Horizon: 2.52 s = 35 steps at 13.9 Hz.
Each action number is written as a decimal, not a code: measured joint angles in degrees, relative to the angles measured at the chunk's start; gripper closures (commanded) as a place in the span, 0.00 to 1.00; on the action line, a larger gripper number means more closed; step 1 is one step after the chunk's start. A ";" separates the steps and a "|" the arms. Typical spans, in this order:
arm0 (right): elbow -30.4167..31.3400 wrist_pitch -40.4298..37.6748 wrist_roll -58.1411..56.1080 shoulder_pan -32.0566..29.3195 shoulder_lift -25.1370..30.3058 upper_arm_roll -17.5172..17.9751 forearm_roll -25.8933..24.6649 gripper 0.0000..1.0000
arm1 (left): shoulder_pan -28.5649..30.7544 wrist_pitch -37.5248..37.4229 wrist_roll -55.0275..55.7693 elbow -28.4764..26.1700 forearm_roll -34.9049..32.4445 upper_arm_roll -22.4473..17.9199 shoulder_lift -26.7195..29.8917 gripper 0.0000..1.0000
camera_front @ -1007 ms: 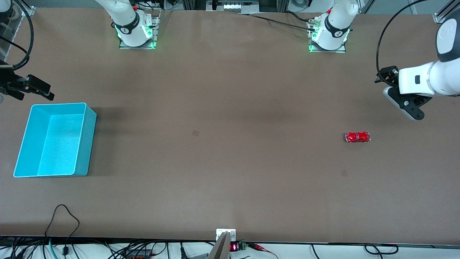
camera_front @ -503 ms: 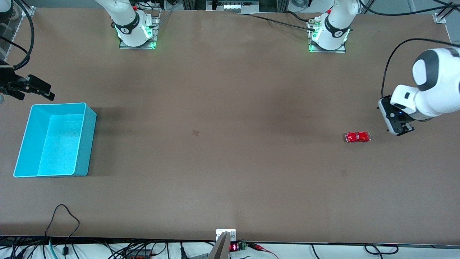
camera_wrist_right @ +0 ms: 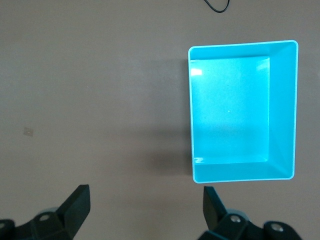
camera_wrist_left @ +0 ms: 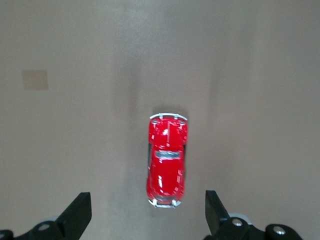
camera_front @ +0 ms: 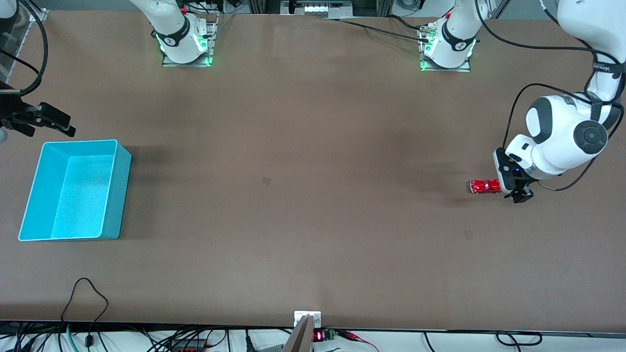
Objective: Wind red beetle toy and store in blue box
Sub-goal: 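Lower the left gripper and close it on the red car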
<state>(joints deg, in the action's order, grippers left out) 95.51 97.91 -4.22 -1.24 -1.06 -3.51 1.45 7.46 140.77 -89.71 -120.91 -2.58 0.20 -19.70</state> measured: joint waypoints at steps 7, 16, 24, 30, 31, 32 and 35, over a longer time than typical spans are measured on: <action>0.02 -0.65 0.00 0.03 0.00 0.10 0.00 0.00 | 0.55 7.45 -2.08 -1.50 0.00 -0.02 -4.38 0.08; 0.02 -0.67 0.00 0.04 0.00 0.08 0.00 0.00 | 1.13 8.39 -3.12 -3.89 -0.01 0.47 -4.48 0.61; 0.02 -0.67 0.00 0.04 0.00 0.08 0.00 0.00 | 1.58 8.49 -3.21 -4.17 -0.01 1.26 -3.94 0.69; 0.02 -0.67 0.00 0.05 0.00 0.11 0.00 0.00 | 2.28 8.52 -4.43 -4.40 -0.01 1.28 -4.04 0.68; 0.02 -0.67 0.00 0.05 0.00 0.11 0.00 0.00 | 2.76 8.55 -4.80 -4.40 -0.01 1.28 -4.04 0.68; 0.02 -0.67 0.00 0.05 0.00 0.11 0.00 0.00 | 3.32 8.57 -5.27 -4.40 -0.01 1.28 -4.05 0.68; 0.02 -0.67 0.00 0.05 0.00 0.11 0.00 0.00 | 5.50 8.66 -8.04 -4.14 -0.01 1.30 -4.25 0.67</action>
<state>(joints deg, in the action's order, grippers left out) 95.54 97.24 -4.22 -1.19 -1.06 -3.40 1.45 12.96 149.44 -97.75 -125.05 -2.59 1.50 -23.96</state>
